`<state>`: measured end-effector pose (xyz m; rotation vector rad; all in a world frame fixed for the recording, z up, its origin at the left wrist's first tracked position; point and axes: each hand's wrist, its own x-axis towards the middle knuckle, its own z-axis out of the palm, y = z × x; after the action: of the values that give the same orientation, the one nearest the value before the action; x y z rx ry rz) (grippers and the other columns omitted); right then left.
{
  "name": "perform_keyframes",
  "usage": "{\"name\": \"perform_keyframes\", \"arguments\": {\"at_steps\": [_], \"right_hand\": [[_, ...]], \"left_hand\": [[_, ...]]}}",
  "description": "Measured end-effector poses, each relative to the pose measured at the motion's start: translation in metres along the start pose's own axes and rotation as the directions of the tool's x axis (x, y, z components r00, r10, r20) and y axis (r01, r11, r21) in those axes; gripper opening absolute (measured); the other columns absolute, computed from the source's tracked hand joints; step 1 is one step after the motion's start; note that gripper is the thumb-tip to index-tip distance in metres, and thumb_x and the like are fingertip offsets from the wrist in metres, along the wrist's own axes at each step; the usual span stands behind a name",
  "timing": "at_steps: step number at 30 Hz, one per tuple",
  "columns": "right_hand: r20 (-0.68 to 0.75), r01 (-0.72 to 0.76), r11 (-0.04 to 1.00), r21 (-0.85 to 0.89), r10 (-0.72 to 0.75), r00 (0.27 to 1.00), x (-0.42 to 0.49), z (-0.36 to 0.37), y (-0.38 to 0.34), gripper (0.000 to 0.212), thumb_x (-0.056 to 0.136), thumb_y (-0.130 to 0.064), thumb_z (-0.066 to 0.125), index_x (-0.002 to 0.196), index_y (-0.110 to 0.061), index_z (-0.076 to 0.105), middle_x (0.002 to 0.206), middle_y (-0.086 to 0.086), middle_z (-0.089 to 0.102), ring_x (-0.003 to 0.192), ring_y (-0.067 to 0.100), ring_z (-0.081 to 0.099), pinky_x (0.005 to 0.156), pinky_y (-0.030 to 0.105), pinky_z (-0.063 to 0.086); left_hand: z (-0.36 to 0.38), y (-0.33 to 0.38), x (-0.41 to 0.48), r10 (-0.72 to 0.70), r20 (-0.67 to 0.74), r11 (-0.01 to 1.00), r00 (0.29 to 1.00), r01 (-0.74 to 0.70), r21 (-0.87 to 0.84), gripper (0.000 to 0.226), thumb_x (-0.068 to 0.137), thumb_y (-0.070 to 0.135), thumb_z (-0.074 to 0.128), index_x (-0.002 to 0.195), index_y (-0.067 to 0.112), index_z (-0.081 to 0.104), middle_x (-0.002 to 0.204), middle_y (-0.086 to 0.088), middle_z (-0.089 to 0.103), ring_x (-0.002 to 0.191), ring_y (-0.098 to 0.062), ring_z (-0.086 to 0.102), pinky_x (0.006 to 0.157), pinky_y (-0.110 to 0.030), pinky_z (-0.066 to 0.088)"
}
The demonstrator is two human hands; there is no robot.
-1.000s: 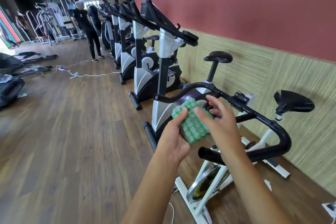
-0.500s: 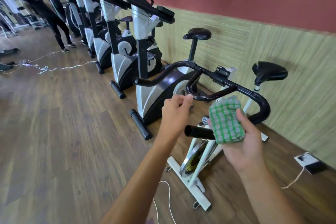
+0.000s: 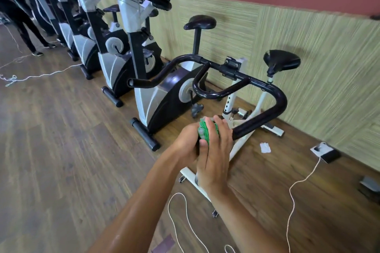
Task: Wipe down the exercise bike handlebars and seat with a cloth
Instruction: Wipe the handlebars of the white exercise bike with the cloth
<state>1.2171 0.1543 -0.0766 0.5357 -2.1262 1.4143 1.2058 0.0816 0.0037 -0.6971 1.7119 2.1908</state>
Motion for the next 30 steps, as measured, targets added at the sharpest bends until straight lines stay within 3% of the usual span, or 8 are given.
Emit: {"name": "perform_keyframes", "arguments": {"at_steps": [7,12,14,17,19,21,25,30], "right_hand": [[-0.107,-0.097,0.995,0.020,0.099,0.989,-0.001,-0.007,0.053,0.045,0.108,-0.025,0.028,0.149,-0.014,0.040,0.155,0.012,0.040,0.147,0.033,0.030,0.114,0.064,0.027],[0.005,-0.003,1.000,0.018,0.003,1.000,-0.001,-0.006,0.047,0.049,0.109,-0.034,0.019,0.147,-0.012,0.041,0.155,0.010,0.039,0.147,0.033,0.032,0.123,0.052,0.015],[0.010,0.008,0.999,-0.046,-0.008,1.000,0.005,-0.021,0.078,0.050,0.110,-0.032,0.021,0.147,-0.009,0.044,0.155,0.011,0.042,0.148,0.032,0.030,0.119,0.060,0.020],[0.007,-0.014,0.989,-0.148,0.015,1.000,0.021,-0.044,0.117,0.048,0.109,-0.029,0.023,0.147,-0.010,0.045,0.158,0.012,0.036,0.152,0.032,0.020,0.119,0.063,0.018],[0.051,0.016,0.987,-0.160,-0.008,0.999,0.026,-0.045,0.115,0.047,0.108,-0.027,0.025,0.147,-0.010,0.046,0.159,0.011,0.035,0.153,0.032,0.018,0.120,0.061,0.017],[0.149,0.163,0.971,-0.174,-0.137,0.979,0.027,-0.049,0.125,0.045,0.107,-0.027,0.026,0.146,-0.012,0.045,0.156,0.011,0.039,0.151,0.032,0.023,0.120,0.057,0.020],[0.136,0.179,0.972,-0.151,-0.159,0.978,0.063,-0.081,0.177,0.049,0.109,-0.034,0.020,0.145,-0.012,0.045,0.155,0.009,0.037,0.151,0.027,0.020,0.124,0.044,0.009],[0.158,0.209,0.971,-0.118,-0.190,0.969,0.078,-0.090,0.196,0.045,0.108,-0.031,0.023,0.145,-0.013,0.041,0.153,0.008,0.035,0.153,0.021,0.013,0.124,0.043,0.009]], "left_hand": [[0.003,-0.003,0.005,0.068,-0.114,0.993,0.991,-0.056,0.107,0.037,0.104,0.030,0.041,0.110,0.018,0.075,0.120,-0.006,0.069,0.100,-0.018,0.062,0.076,-0.029,0.044],[0.008,0.007,0.004,0.230,-0.215,0.960,0.949,-0.185,0.211,0.032,0.100,0.008,0.041,0.105,0.015,0.072,0.112,-0.009,0.071,0.103,-0.021,0.065,0.077,-0.025,0.048],[0.014,0.004,0.001,0.405,-0.320,0.887,0.857,-0.283,0.366,0.031,0.099,0.006,0.043,0.104,0.016,0.071,0.109,-0.001,0.071,0.107,-0.019,0.064,0.092,-0.030,0.049],[0.038,-0.004,-0.004,0.785,-0.274,0.477,0.555,-0.262,0.839,0.029,0.097,0.014,0.042,0.110,0.024,0.066,0.111,0.010,0.064,0.111,-0.012,0.056,0.121,-0.051,0.017],[0.058,-0.004,0.000,0.860,-0.176,0.323,0.479,-0.244,0.914,0.035,0.093,0.022,0.034,0.111,0.026,0.064,0.109,0.011,0.061,0.111,-0.011,0.054,0.124,-0.046,0.003],[0.081,0.000,0.015,0.878,-0.191,0.300,0.438,-0.194,0.934,0.040,0.091,0.027,0.029,0.111,0.026,0.064,0.107,0.011,0.062,0.108,-0.014,0.057,0.122,-0.046,0.013],[0.105,0.002,0.045,0.858,-0.202,0.310,0.472,-0.164,0.937,0.028,0.095,0.017,0.041,0.110,0.019,0.064,0.104,0.002,0.065,0.098,-0.024,0.058,0.100,-0.048,0.041],[0.149,0.006,0.102,0.622,-0.423,0.601,0.659,-0.054,0.798,0.026,0.101,0.017,0.040,0.114,0.022,0.062,0.113,0.004,0.066,0.104,-0.021,0.060,0.086,-0.040,0.047]]}}
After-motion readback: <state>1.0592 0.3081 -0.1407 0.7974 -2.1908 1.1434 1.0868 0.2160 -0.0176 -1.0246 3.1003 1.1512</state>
